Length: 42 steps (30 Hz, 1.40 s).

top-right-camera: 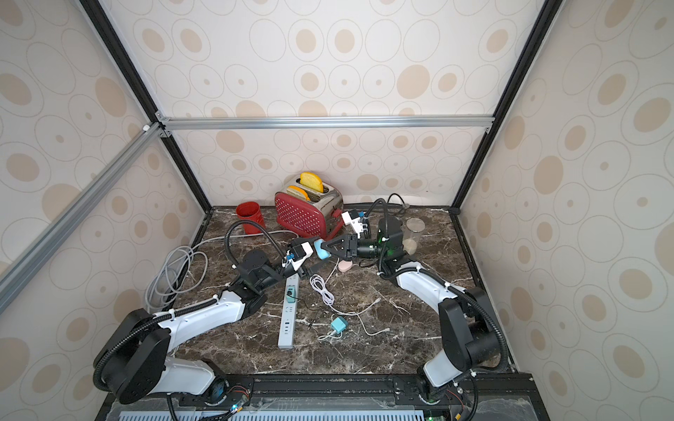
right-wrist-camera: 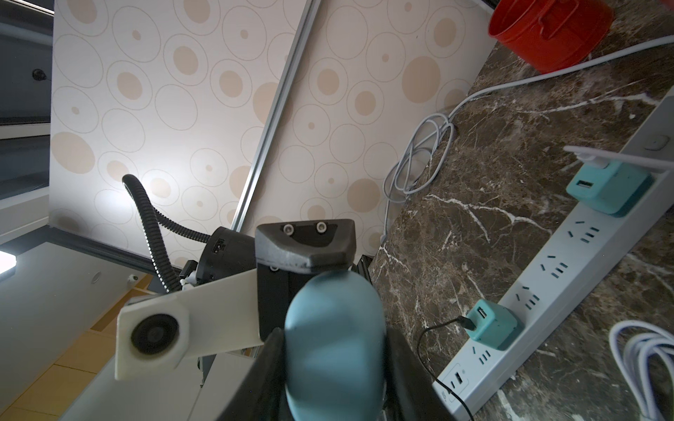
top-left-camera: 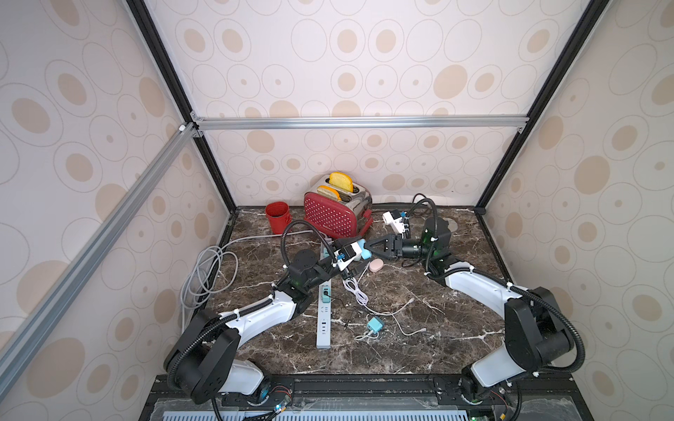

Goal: Charge the bluetooth headset
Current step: Pick up the bluetooth headset from the center of the board.

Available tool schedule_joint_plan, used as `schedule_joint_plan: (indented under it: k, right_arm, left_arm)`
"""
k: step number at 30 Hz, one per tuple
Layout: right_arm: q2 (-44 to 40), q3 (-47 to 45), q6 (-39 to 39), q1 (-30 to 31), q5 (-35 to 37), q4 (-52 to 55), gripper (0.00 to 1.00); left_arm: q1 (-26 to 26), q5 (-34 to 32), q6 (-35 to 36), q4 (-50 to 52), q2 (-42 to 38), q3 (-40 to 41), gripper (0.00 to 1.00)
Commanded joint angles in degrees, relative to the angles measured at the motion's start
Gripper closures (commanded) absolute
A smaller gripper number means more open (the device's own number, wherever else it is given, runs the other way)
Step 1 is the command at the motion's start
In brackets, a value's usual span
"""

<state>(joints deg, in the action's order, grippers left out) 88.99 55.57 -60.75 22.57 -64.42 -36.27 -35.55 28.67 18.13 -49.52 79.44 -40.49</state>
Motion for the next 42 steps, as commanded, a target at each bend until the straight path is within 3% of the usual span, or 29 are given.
schedule_joint_plan:
  k: [1,4,7,11,16,22,28,42]
  right_arm:
    - [0.42,-0.65,-2.62,0.39,-1.14,-4.6,0.65]
    - [0.17,-0.69,-2.16,0.44,-1.32,-4.17,0.62]
    - [-1.13,-0.36,1.82,0.29,-0.98,-0.3,0.5]
    - [-5.46,2.69,18.36,0.2,2.61,20.58,0.35]
    - [-10.94,6.61,32.8,0.37,12.29,40.28,0.32]
    - [-11.51,10.17,36.61,2.26,20.07,49.34,0.32]
    - [-9.27,14.99,38.17,5.87,26.55,55.83,0.25]
    - [-4.26,21.11,37.05,10.5,35.58,59.79,0.37]
  left_arm:
    - [-0.42,1.03,1.64,0.07,0.15,-2.36,0.43]
    - [-0.41,0.66,2.48,1.21,-0.31,-2.49,0.47]
    - [-0.42,0.09,4.19,3.98,-1.24,-2.78,0.48]
    - [-0.4,-0.66,6.95,10.5,-2.25,-4.34,0.48]
    - [-0.4,-1.58,8.66,15.41,-3.41,-5.87,0.5]
    - [-0.4,-0.63,9.3,18.6,-3.41,-7.54,0.5]
    - [-0.4,0.27,9.38,19.81,-2.93,-8.59,0.51]
    - [-0.4,2.02,9.2,21.68,-0.54,-10.6,0.51]
